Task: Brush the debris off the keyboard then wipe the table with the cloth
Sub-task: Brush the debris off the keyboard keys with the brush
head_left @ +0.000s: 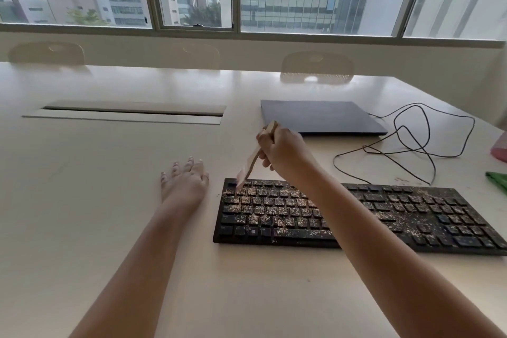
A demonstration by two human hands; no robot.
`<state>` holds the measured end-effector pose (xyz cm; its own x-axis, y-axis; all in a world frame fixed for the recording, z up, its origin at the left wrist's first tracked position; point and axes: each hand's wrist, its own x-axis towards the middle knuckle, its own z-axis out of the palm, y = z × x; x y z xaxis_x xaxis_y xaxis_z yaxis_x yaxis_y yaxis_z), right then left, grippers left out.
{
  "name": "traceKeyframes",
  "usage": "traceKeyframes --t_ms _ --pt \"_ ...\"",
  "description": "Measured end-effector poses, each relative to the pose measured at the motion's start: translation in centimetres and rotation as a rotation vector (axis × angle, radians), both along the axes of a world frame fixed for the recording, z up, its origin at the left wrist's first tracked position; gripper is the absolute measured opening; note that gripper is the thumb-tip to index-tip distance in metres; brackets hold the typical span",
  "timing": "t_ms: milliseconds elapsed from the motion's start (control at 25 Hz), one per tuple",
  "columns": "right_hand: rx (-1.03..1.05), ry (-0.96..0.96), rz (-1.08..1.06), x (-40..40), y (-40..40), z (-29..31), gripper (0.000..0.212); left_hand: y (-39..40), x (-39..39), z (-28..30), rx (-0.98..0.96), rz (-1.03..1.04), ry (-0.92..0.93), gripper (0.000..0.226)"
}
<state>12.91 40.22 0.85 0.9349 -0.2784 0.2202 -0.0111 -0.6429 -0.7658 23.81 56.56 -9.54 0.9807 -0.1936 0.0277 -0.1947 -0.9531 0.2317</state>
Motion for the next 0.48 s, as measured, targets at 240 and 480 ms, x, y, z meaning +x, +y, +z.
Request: traceKeyframes --t_ms 240,480 --pt "0.102 0.017 0.111 -0.4 1.2 0.1 0.023 -0.3 0.2 0.2 0.008 0.002 0.017 0.051" --pt "0.122 -0.017 0.030 0.0 -0.1 0.3 0.021 -0.5 0.0 0.2 0.008 0.000 0.013 0.050"
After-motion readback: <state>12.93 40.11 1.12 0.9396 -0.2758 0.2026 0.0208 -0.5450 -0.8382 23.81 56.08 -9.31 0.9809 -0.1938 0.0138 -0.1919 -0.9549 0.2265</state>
